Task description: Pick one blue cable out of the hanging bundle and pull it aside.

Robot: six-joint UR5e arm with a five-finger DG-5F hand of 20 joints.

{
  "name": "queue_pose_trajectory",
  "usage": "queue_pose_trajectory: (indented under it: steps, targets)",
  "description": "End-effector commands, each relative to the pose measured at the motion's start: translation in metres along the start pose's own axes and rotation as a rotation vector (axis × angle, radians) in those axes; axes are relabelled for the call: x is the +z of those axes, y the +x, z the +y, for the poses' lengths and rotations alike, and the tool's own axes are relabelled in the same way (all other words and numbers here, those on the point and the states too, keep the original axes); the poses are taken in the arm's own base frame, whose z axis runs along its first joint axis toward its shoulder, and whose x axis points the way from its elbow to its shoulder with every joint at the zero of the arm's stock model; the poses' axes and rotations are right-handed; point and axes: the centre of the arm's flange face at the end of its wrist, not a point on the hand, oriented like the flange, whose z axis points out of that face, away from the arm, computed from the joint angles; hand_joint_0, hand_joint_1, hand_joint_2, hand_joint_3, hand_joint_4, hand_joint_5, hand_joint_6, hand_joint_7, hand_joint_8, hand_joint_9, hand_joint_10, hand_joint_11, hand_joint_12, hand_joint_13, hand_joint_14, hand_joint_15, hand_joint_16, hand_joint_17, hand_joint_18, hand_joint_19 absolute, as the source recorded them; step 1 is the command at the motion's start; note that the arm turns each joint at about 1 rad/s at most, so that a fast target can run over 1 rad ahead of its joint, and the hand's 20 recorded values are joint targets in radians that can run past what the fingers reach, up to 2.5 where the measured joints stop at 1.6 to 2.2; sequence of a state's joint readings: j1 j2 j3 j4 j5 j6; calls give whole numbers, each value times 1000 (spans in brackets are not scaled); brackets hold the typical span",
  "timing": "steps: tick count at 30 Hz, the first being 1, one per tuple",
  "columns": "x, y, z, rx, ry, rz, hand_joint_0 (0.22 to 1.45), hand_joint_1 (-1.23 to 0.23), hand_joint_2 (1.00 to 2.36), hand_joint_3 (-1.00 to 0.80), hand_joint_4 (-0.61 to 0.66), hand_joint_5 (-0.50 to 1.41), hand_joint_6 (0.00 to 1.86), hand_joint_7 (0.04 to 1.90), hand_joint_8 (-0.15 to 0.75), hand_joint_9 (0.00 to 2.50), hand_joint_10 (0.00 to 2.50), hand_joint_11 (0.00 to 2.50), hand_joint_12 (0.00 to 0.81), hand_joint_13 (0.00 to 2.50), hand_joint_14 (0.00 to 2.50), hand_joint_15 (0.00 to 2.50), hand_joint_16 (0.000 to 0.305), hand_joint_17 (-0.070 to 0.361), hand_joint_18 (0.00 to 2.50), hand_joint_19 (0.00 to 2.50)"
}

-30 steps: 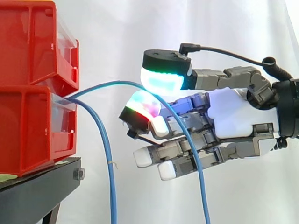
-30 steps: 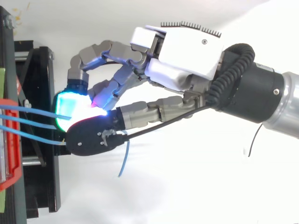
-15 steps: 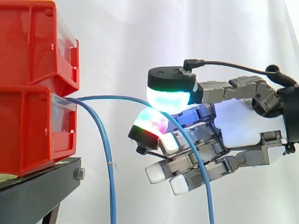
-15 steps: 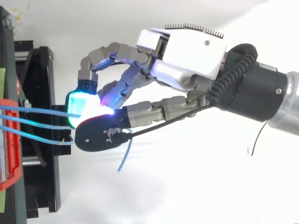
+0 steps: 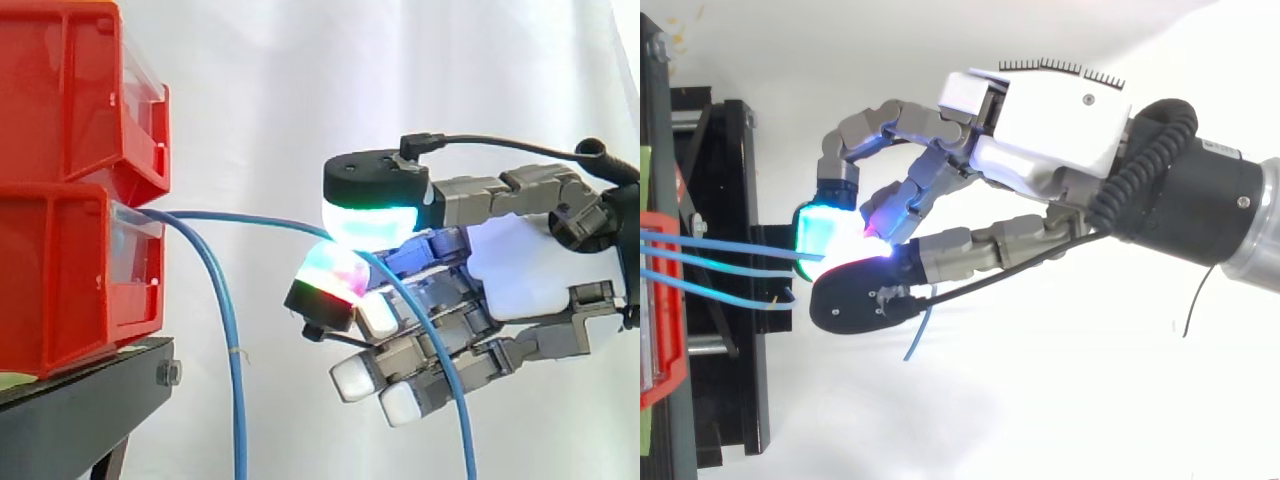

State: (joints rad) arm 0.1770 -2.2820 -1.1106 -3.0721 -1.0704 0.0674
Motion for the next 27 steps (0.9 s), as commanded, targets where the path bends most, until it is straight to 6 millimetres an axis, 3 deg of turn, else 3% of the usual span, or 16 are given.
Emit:
queue_pose_trajectory:
  steps: [1,6,27]
  targets:
    - [-4,-2,4,-12,13,-6,607,-855,1014,150,-23,-80,938,1198,310,1176,15,538,386,852,22,622,52,116,735,564]
    - [-15,-9,17,-52,39,-29,606,-853,1013,150,-13,-80,938,1190,315,1177,17,535,387,852,21,626,52,117,735,566]
    - [-17,-11,15,-158,50,-67,599,-841,1014,141,-1,-81,939,1175,321,1172,14,532,387,849,23,622,52,116,729,558]
